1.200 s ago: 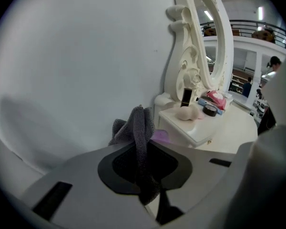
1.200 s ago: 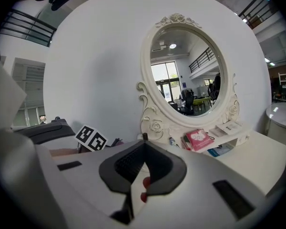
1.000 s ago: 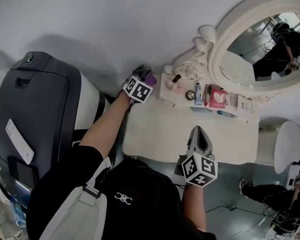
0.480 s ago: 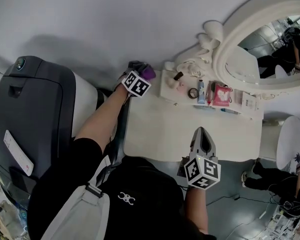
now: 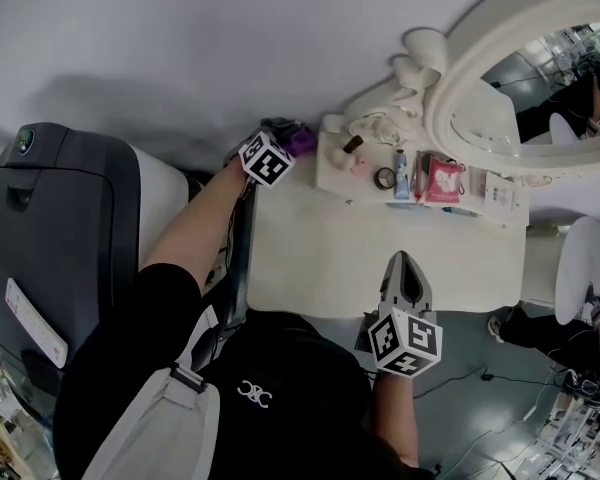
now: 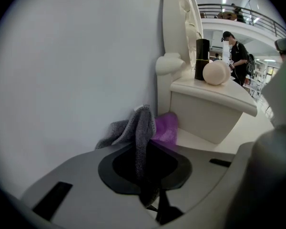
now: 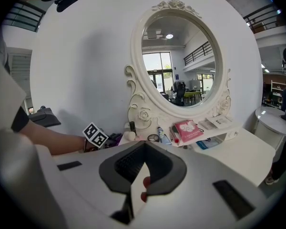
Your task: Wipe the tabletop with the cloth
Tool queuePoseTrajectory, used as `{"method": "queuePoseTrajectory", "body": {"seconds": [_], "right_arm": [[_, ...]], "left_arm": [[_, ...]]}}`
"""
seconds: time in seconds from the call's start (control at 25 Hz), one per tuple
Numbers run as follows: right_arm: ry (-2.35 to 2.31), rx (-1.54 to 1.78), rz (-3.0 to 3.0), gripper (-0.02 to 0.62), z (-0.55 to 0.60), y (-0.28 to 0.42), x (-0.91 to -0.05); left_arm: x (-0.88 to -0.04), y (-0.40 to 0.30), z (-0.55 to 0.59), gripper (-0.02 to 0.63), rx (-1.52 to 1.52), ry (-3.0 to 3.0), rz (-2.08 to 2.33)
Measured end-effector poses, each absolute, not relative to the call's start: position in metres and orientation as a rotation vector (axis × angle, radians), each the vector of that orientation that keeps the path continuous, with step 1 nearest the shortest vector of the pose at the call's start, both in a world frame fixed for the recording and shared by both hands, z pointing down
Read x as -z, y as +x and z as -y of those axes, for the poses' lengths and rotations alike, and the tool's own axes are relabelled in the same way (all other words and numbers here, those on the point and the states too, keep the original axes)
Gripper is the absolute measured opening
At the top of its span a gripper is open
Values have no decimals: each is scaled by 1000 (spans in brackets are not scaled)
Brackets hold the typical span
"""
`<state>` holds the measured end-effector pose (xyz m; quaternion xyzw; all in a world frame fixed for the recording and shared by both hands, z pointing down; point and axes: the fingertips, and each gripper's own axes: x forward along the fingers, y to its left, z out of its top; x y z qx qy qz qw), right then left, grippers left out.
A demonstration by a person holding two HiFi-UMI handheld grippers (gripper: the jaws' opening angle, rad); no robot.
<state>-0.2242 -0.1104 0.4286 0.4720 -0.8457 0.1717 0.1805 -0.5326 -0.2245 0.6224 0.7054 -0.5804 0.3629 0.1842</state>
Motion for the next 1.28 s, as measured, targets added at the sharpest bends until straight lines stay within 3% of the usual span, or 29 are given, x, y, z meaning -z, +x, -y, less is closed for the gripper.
{"method": "queuePoseTrajectory", "body": {"seconds": [0.52,1.28], "right_arm": [[1348,-513,2362,5,91,-213,-440],[1105,-622,2491,5,70,-201,-448]], "left_arm": [[-623,-489,216,49,-1067,2145,1495],[-631,-421,93,49,-1086,2072,1433]]}}
